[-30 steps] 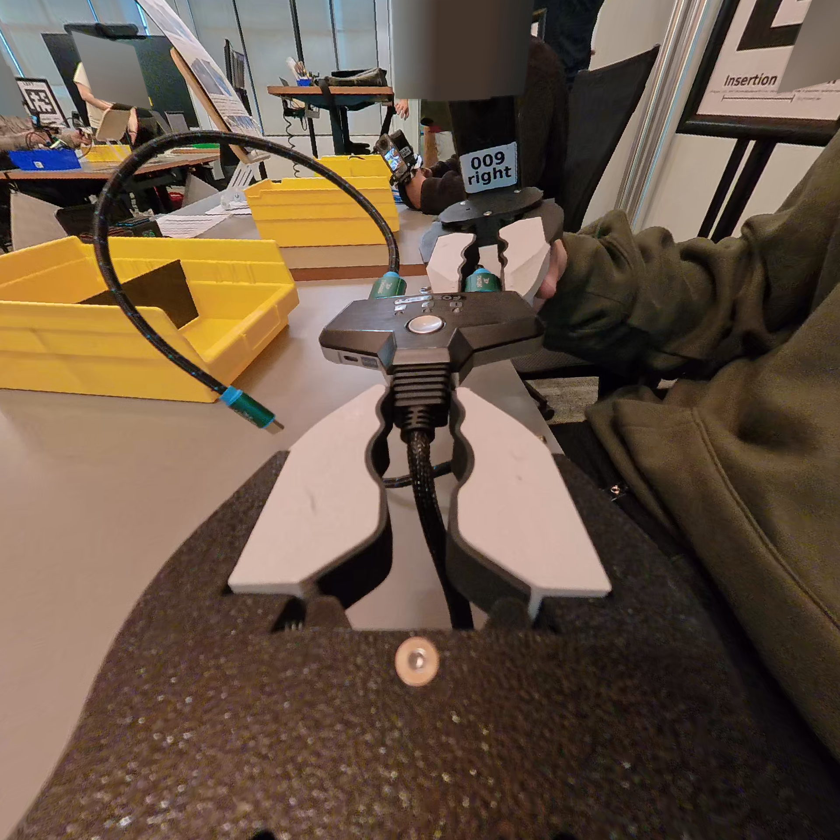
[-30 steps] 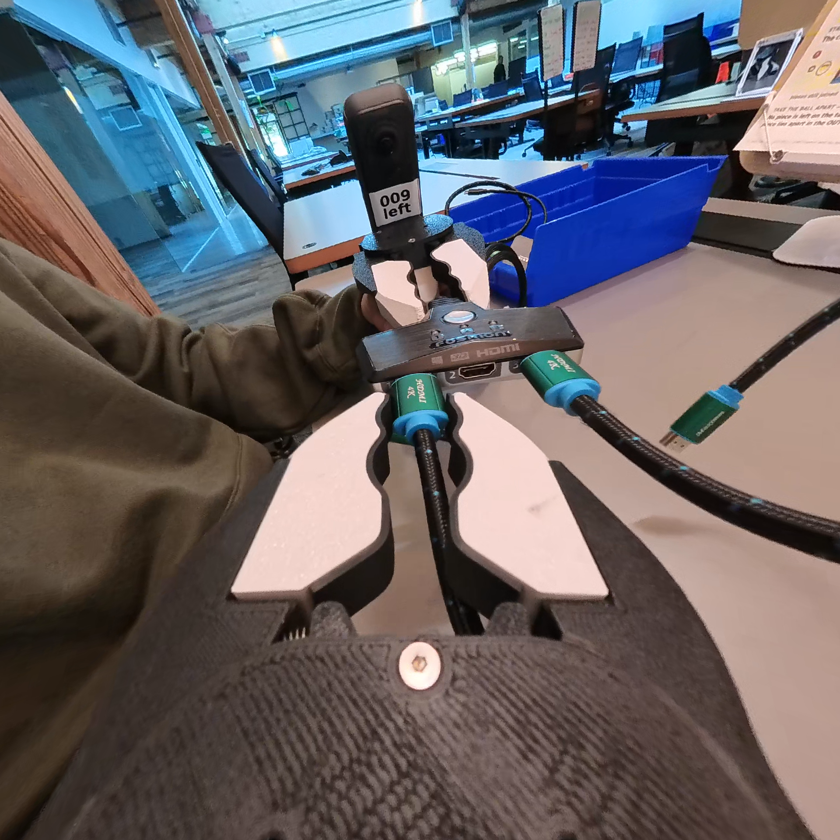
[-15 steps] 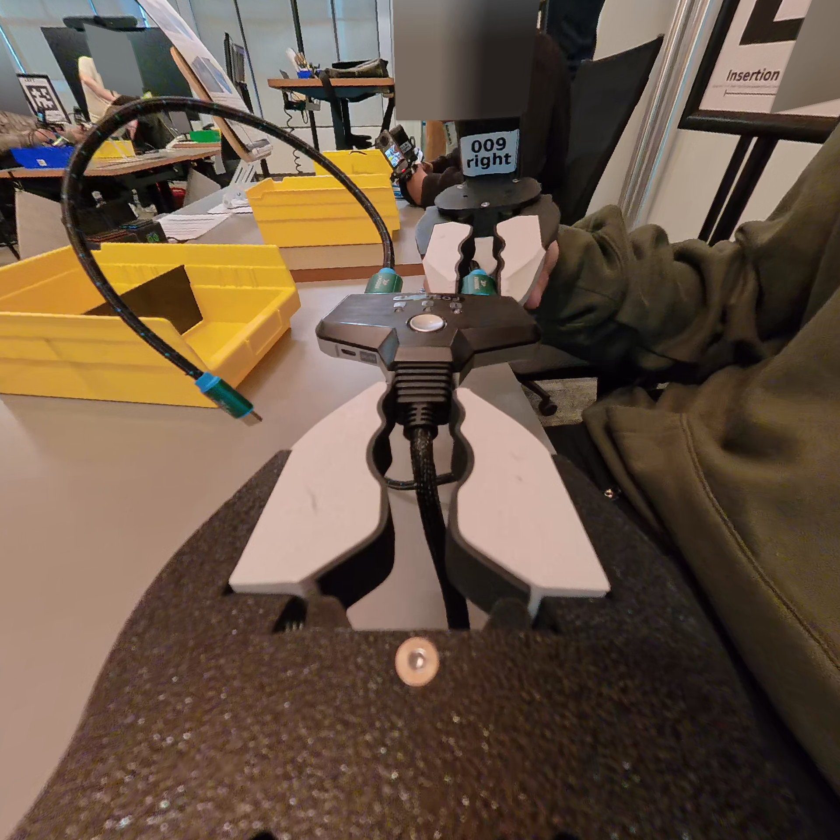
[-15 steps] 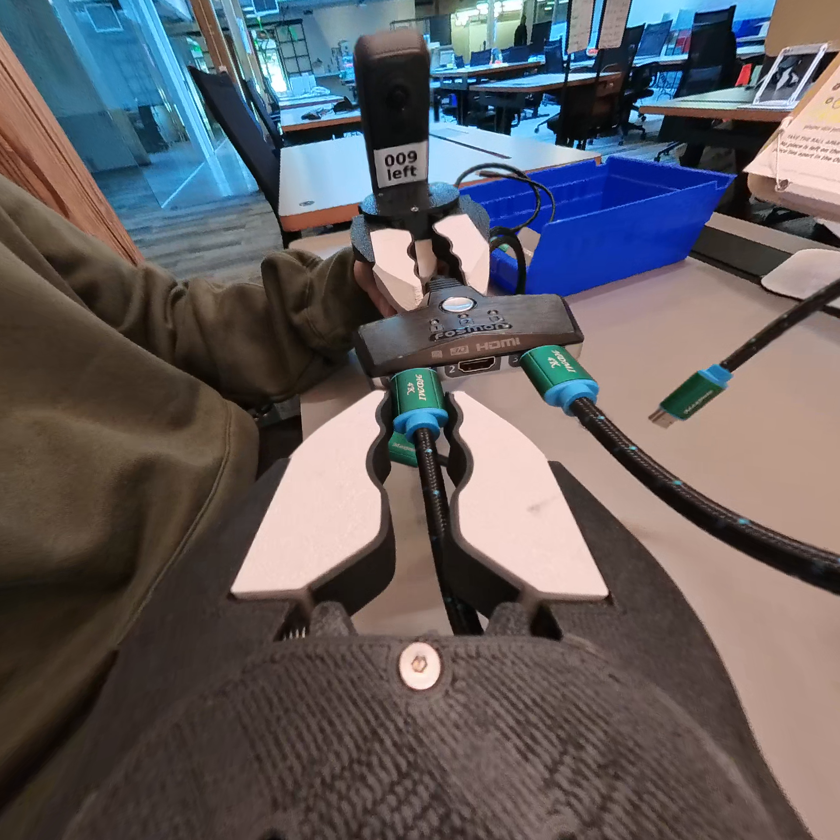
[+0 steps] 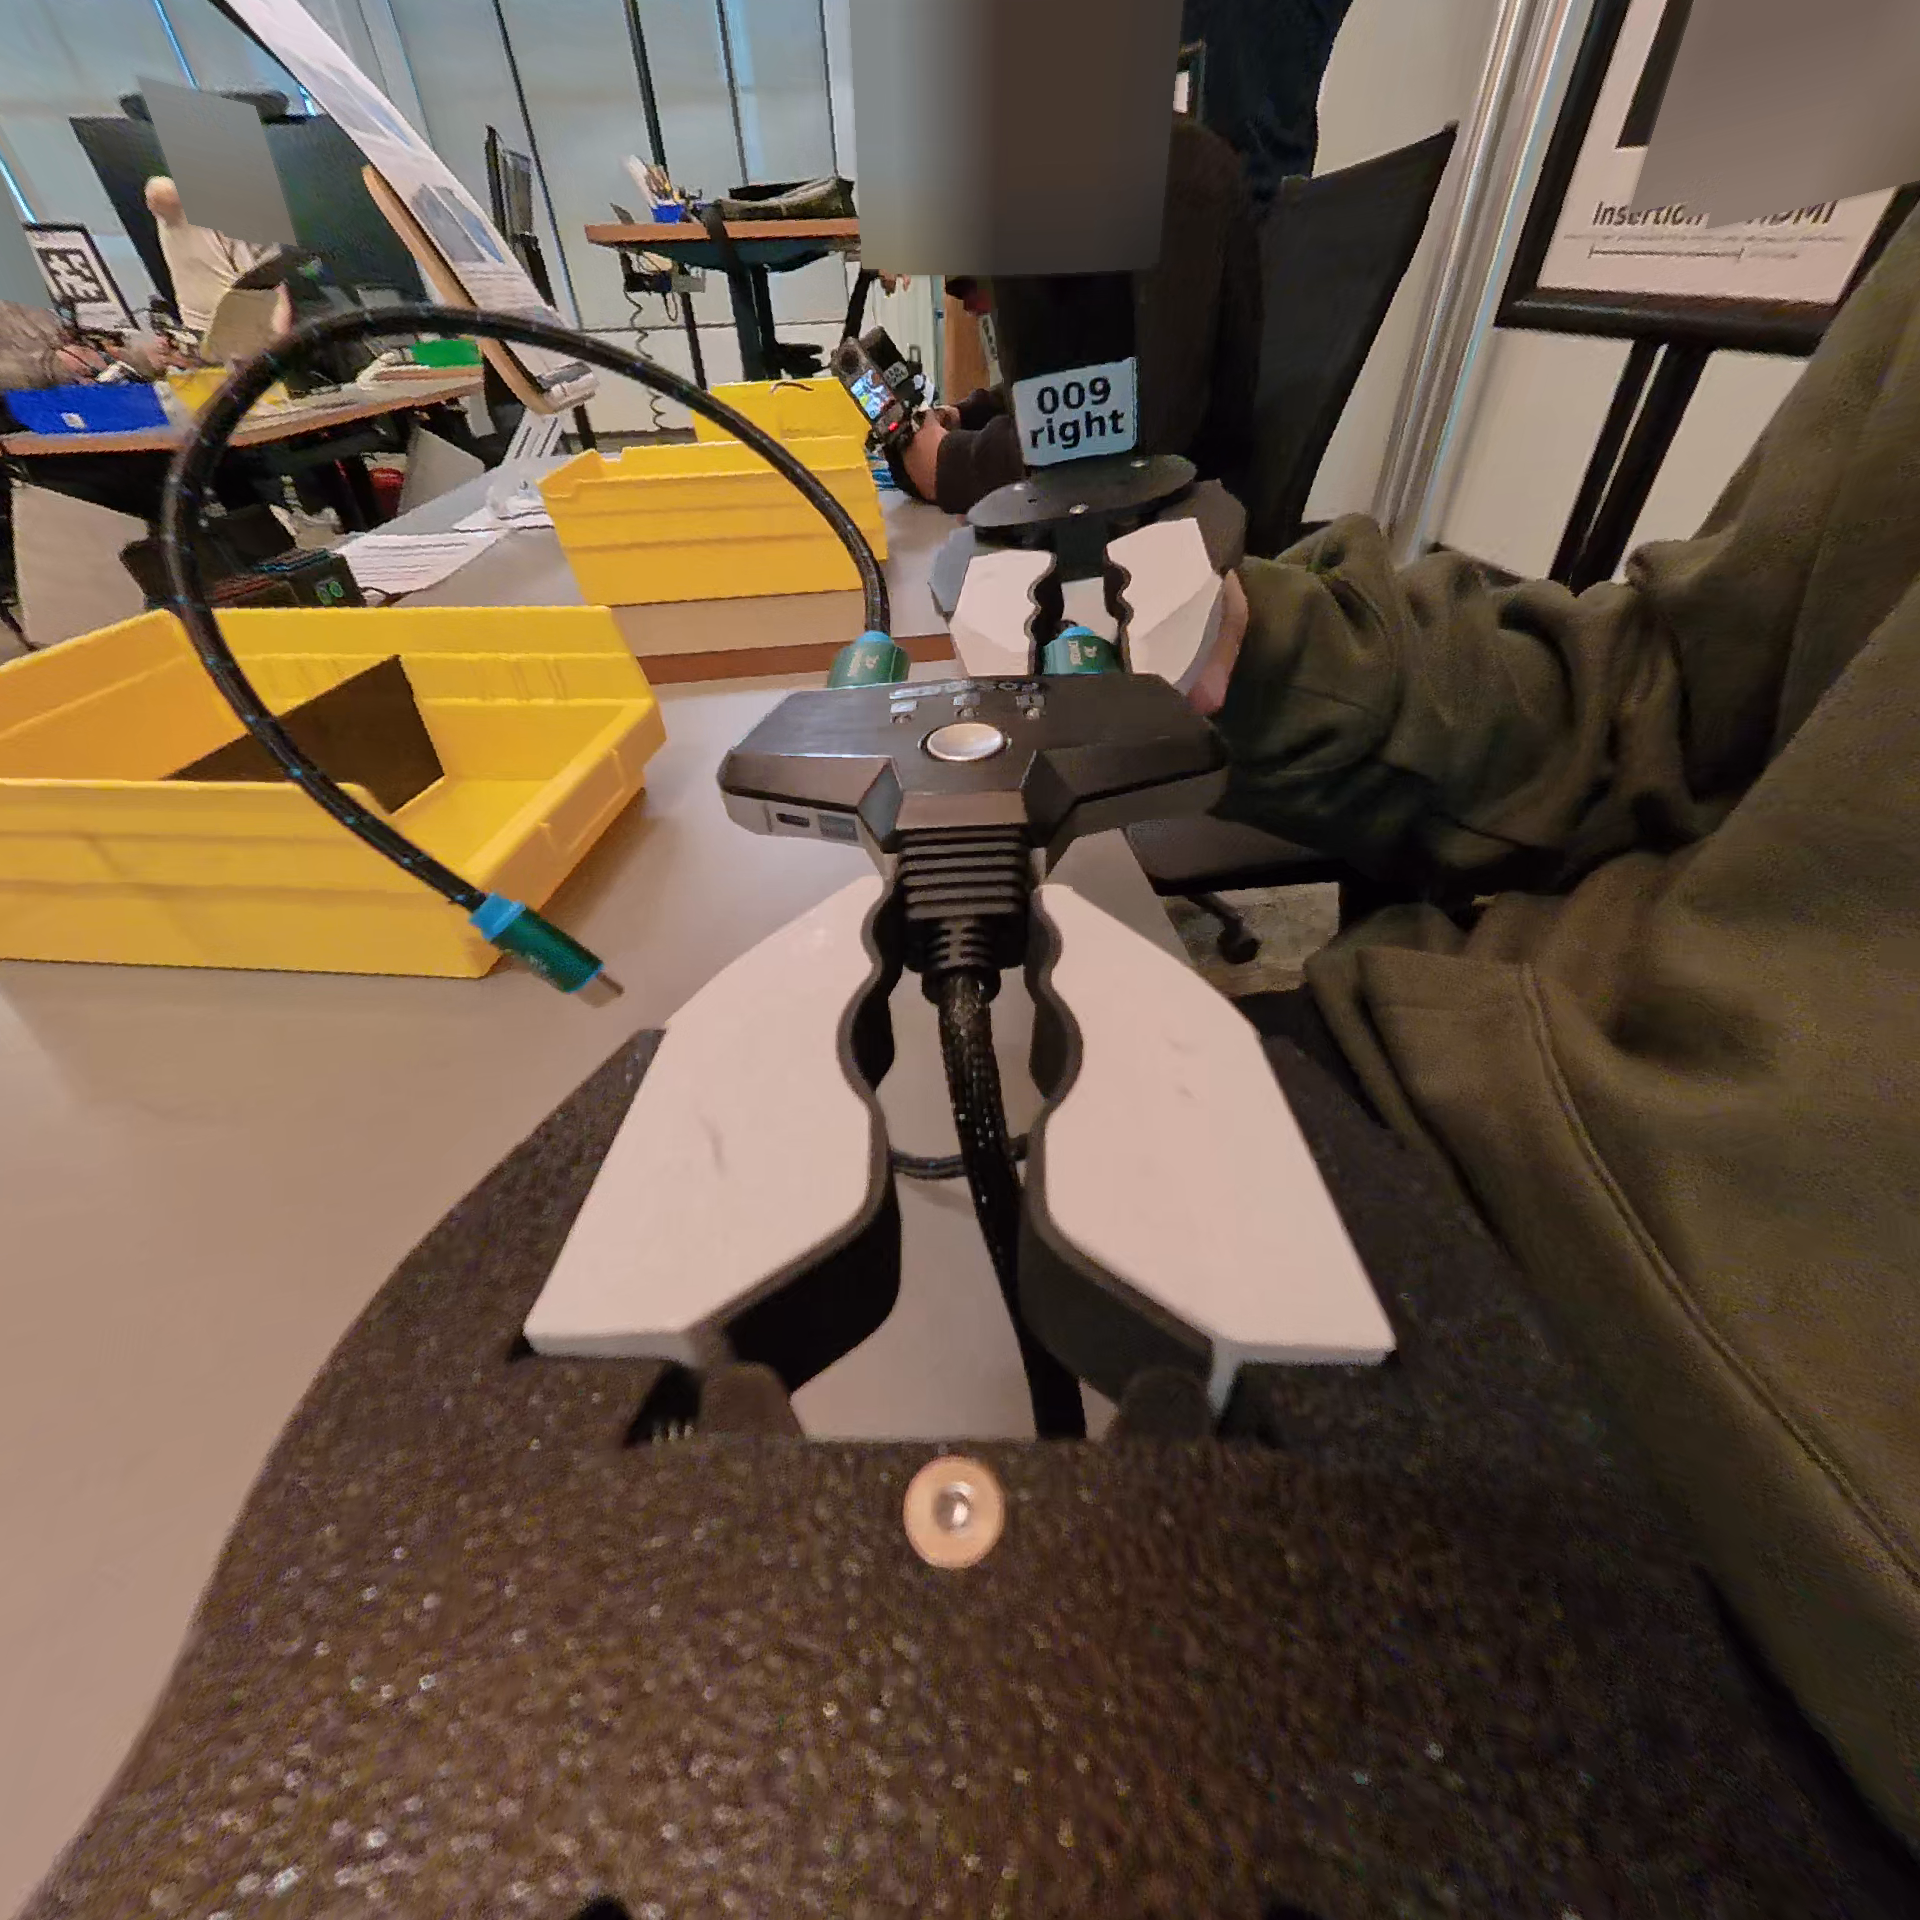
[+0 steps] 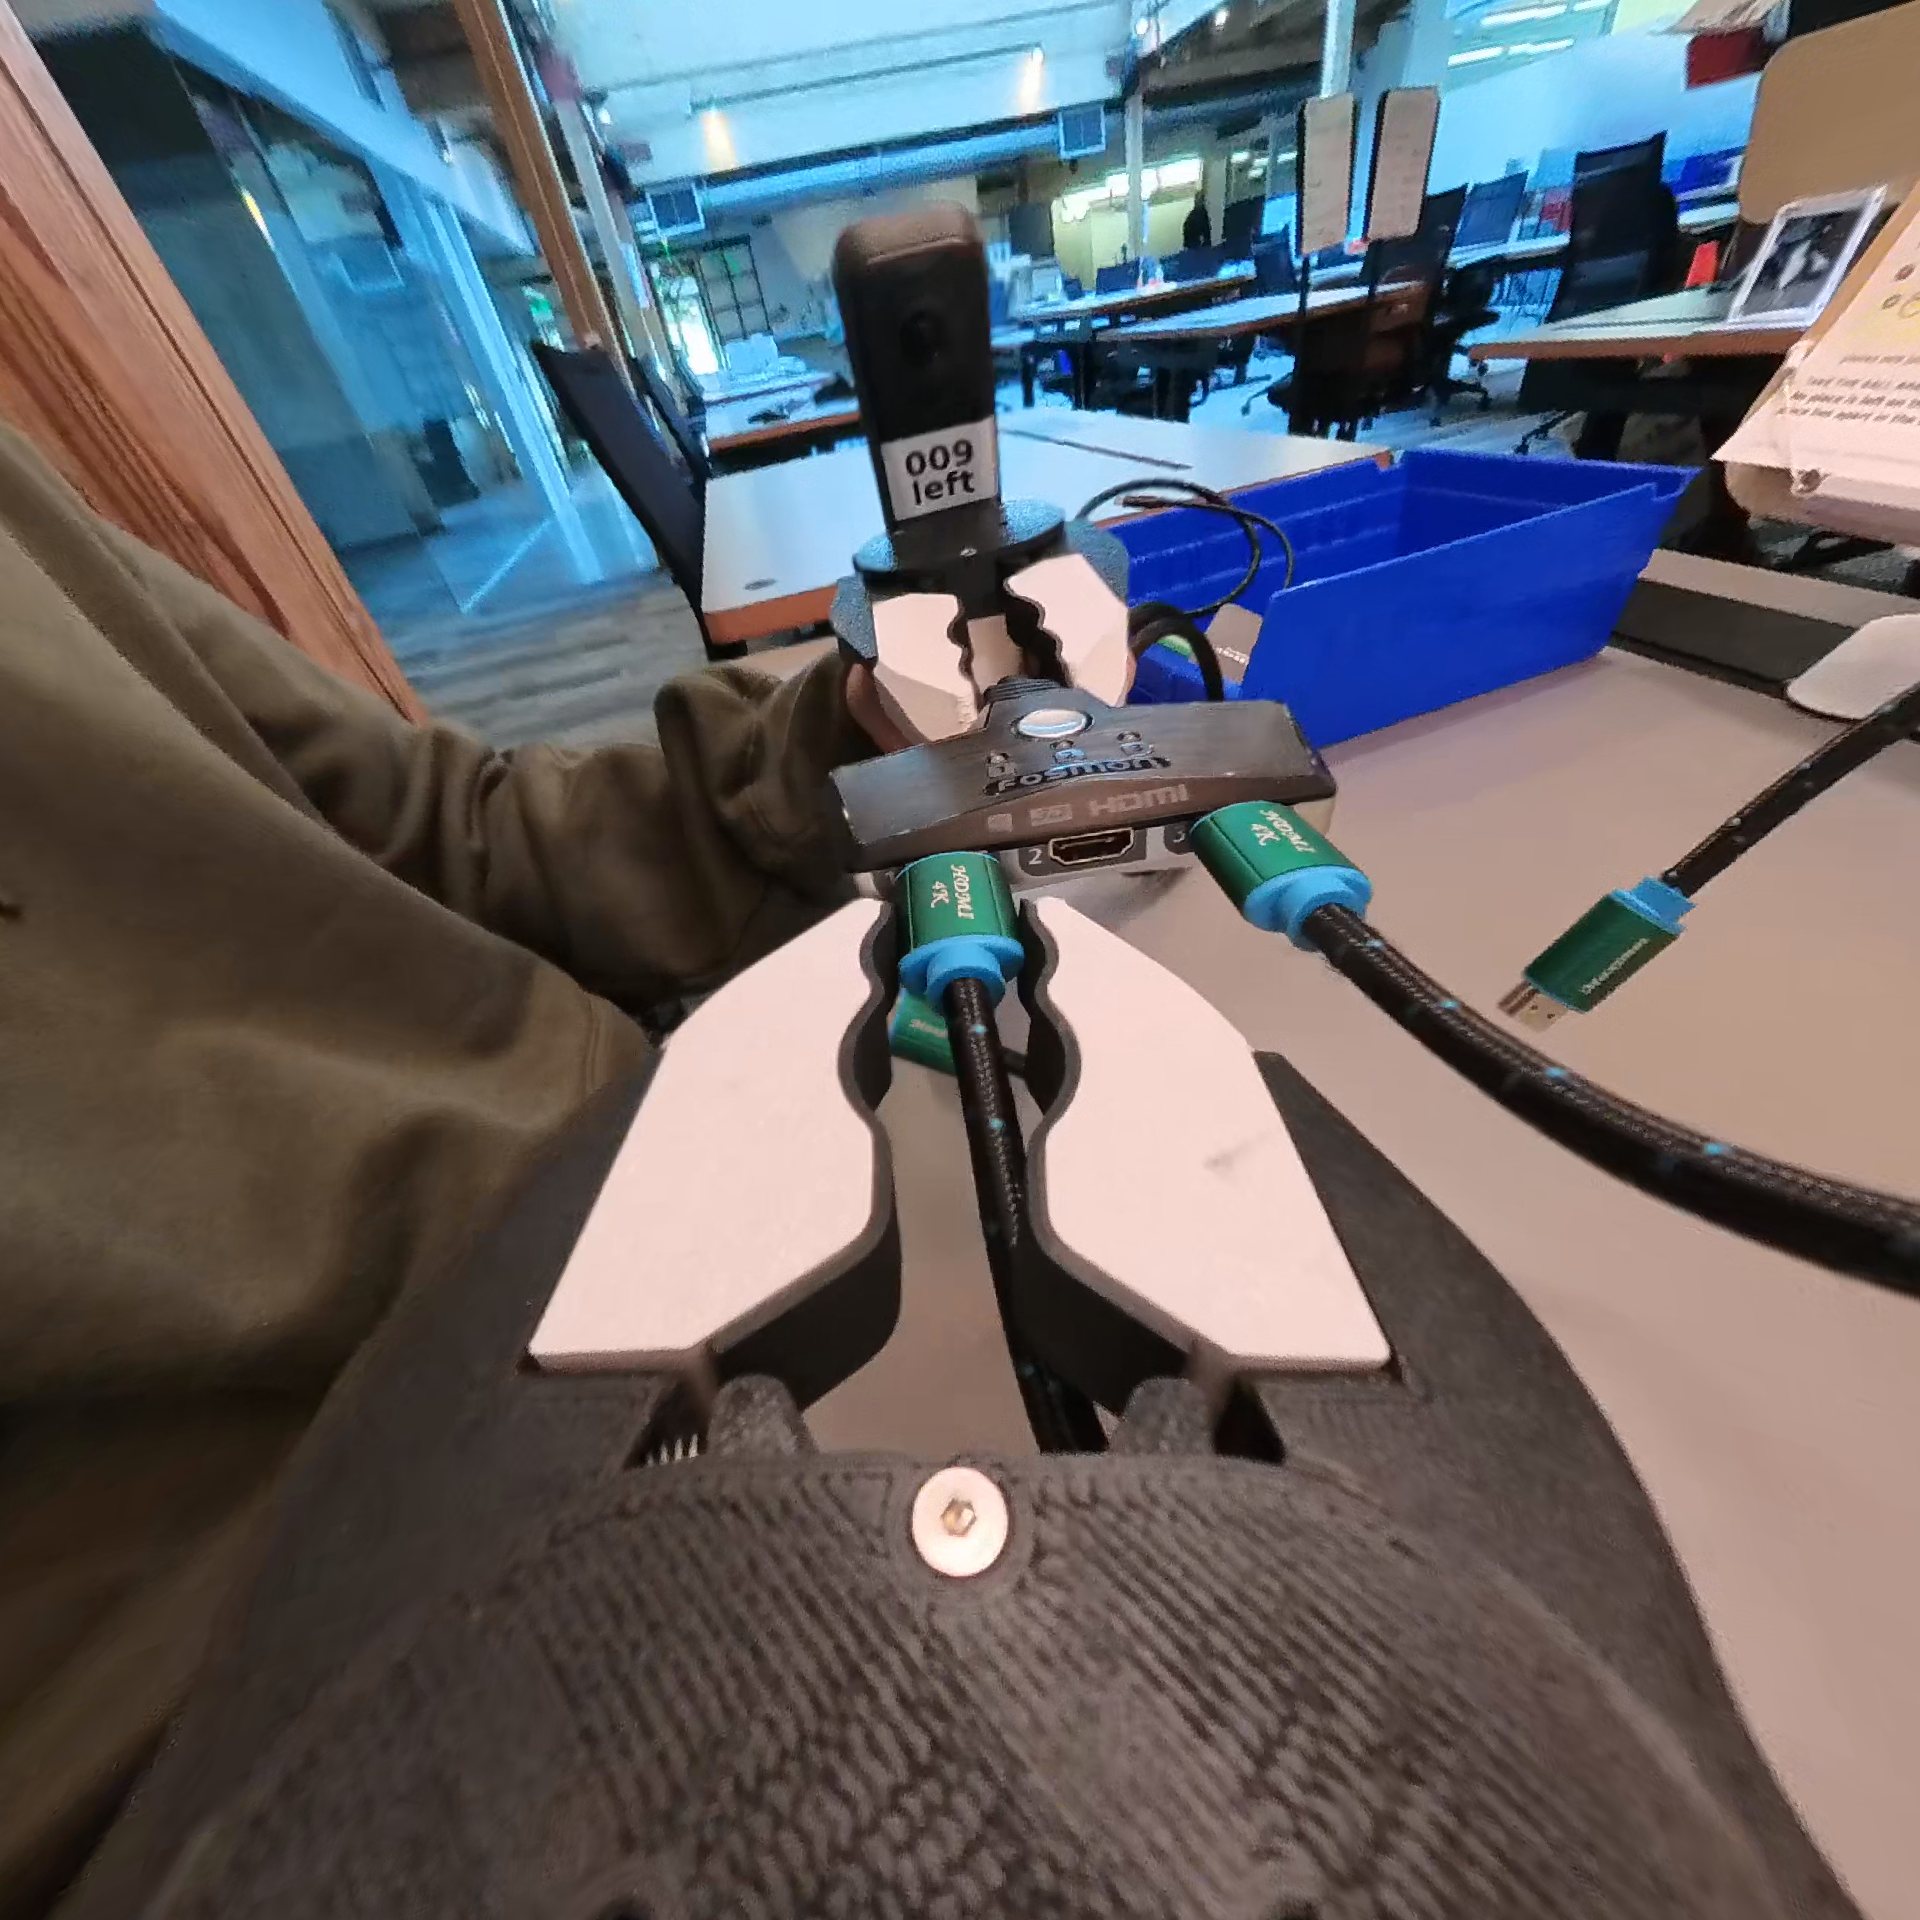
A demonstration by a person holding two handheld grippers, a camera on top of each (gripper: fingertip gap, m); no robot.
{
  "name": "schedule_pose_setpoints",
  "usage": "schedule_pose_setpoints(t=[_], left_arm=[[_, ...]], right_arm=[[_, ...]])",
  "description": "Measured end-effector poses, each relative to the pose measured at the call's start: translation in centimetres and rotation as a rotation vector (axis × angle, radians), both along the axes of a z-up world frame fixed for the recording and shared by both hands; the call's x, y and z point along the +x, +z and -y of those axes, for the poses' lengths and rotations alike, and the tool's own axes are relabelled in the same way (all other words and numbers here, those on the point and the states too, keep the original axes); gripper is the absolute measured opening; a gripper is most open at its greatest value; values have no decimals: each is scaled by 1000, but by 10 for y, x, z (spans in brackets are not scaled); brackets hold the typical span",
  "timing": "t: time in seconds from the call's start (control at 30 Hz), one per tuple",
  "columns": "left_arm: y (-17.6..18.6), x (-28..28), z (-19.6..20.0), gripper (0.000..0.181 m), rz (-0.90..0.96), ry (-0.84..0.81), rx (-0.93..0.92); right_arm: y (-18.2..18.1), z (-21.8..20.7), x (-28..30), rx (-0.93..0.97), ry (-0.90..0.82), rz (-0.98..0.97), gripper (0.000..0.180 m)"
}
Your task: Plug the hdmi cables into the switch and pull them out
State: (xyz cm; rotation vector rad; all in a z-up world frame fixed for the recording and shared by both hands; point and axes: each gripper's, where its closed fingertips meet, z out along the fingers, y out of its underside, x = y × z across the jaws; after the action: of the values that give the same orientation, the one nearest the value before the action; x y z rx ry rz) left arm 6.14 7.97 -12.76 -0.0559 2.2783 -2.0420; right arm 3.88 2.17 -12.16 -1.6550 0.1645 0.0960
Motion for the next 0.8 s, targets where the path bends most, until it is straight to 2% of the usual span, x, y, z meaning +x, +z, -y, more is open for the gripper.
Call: schedule_pose_setpoints(t=[0.47,0.8], left_arm=[[1,1,-7,22,23,-1,-31],[5,0,-10,22,43,-8,-64]], right_arm=[[9,-9,2,89,-32,9,23],[11,-12,0,-11,-36,76,22]])
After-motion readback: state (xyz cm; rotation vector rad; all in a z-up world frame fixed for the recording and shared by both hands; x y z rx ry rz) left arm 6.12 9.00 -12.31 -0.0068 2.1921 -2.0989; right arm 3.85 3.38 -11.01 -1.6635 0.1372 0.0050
